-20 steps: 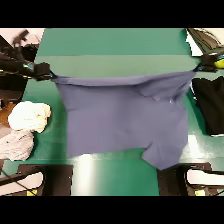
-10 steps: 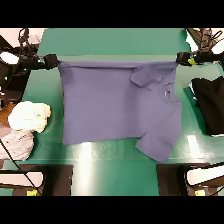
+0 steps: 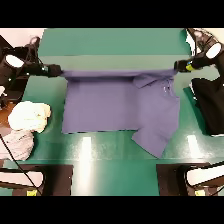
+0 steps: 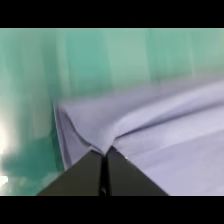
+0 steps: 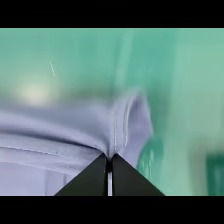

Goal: Fold the shirts.

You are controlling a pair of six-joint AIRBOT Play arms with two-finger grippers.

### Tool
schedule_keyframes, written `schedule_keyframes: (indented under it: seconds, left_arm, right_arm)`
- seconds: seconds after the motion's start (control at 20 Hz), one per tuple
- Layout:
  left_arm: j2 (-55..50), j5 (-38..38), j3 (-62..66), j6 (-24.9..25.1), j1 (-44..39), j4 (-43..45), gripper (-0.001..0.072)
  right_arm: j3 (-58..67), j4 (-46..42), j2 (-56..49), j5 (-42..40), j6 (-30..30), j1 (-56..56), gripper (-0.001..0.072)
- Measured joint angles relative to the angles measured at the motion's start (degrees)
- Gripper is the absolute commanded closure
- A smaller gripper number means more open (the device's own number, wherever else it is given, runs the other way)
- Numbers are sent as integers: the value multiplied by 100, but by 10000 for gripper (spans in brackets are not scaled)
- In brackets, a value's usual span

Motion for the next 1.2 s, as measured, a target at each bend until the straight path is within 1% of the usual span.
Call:
schedule_keyframes:
  seconds: [0.2,0.4,0.45,0.5,0.55,0.7,0.85,0.9,0.95,1.05,1.2]
  left_arm:
    - [-247,-413,-136,9,0,144,685]
    - [-363,-619,-177,-37,2,188,682]
    - [-374,-671,-177,-52,2,201,532]
    - [-380,-737,-179,-83,2,203,314]
    - [-389,-817,-184,-129,4,210,284]
    - [-398,-1158,-164,-205,13,229,283]
    - [-376,-1843,-50,-424,184,348,283]
    - [-326,-2168,-68,-472,275,385,283]
    - [-232,-2415,-162,-498,382,407,284]
    - [105,-2721,-590,-533,573,466,284]
    - [879,-2677,-1685,-564,706,498,284]
  right_arm:
    - [-669,-153,179,138,-2,33,695]
    - [-1161,-151,339,133,13,33,687]
    - [-1228,-118,354,153,20,33,613]
    - [-1272,-87,372,210,24,33,414]
    - [-1300,-55,380,264,24,31,343]
    - [-1237,66,400,575,50,28,344]
    - [-1176,153,527,1200,44,2,349]
    - [-1257,256,649,1375,2,-35,359]
    - [-1392,415,798,1539,-59,-90,403]
    - [-1805,883,1187,1729,-216,-229,403]
    - [-2516,1469,1808,1838,-435,-452,403]
